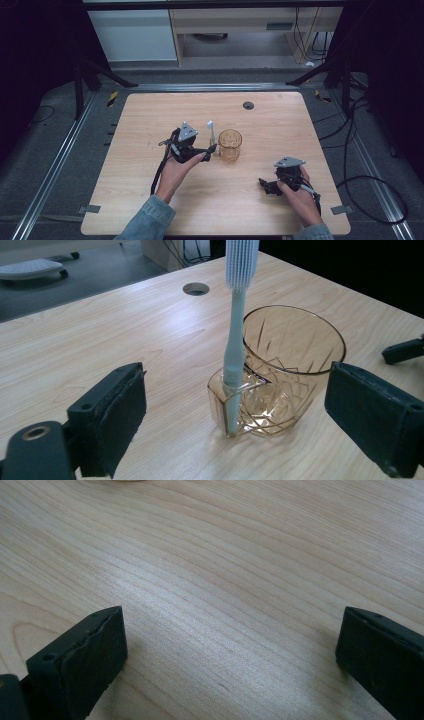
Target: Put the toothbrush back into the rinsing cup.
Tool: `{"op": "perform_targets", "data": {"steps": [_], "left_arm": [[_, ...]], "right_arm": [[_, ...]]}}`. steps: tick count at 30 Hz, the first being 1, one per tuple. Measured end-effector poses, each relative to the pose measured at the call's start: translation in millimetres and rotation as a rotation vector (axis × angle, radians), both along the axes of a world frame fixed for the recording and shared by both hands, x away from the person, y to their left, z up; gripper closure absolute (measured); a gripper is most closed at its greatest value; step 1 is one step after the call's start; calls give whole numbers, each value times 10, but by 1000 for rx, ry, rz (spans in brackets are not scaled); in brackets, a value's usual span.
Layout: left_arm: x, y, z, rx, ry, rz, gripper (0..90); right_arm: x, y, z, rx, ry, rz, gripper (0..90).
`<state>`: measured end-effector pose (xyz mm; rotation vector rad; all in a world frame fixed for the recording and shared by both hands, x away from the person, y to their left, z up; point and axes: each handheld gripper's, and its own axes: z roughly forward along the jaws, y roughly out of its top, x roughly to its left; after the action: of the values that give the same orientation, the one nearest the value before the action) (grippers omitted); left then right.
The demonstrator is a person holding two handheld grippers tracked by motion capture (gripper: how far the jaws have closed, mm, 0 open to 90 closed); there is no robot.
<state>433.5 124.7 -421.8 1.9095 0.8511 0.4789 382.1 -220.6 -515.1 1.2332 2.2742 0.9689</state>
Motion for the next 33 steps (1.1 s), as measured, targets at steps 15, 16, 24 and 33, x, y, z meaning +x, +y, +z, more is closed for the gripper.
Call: {"op": "perform_targets", "data": {"steps": [15,16,24,33], "left_arm": [[-19,345,70,91,51,-9,58],[-21,363,60,96,53,-9,54],[-29,512,-44,158,88,2,42],[0,715,-210,231,133,43,48]], "right_arm": [[0,0,0,0,0,0,4],[0,0,0,0,0,0,4],[-1,1,0,0,0,0,4],[0,1,0,1,0,0,4]]}}
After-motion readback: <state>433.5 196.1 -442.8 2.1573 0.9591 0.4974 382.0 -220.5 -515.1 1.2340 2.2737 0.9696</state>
